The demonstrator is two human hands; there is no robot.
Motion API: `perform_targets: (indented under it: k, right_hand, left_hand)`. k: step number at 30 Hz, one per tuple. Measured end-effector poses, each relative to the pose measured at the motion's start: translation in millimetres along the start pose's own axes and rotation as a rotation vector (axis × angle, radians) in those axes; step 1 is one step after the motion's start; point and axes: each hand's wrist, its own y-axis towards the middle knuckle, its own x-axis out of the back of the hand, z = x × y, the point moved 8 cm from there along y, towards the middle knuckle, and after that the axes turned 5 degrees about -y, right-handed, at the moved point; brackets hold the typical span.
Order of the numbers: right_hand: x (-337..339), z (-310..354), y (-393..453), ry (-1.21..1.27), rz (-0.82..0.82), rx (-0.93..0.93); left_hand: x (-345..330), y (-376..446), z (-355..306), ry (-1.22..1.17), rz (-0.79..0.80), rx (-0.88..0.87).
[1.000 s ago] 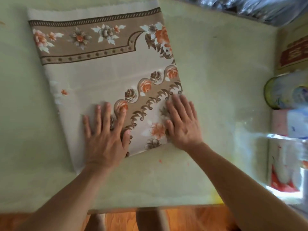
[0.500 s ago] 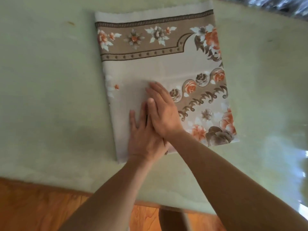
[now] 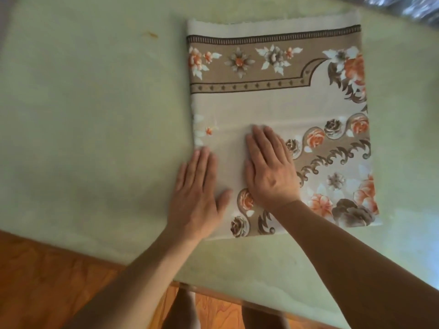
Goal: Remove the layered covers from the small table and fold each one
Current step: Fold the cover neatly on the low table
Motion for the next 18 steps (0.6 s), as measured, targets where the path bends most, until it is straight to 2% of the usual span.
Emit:
perform_targets:
  k: [5,12,15,18]
  right_hand:
    - [0.5,-0.7,1.2,0.001,0.01,-0.011]
    - [-1.0,-2.3,2.7,-0.005,0.028,-0.02]
    - [-1.0,-2.1,4.9,0.001,0.028,-0.025]
    - [-0.3,-2.5,4.7,0.014,0.032,-0.039]
  left_hand:
    - [31.2,117.1,37.4,0.023,-0.102,0.024]
    - [67.0,267.3,82.5,0.039,-0.055,0.127]
    - [75.3,292.3,92.6,0.115,-0.057,0.174]
    - [90.4,269.4,70.2,0.104,-0.176,0.156]
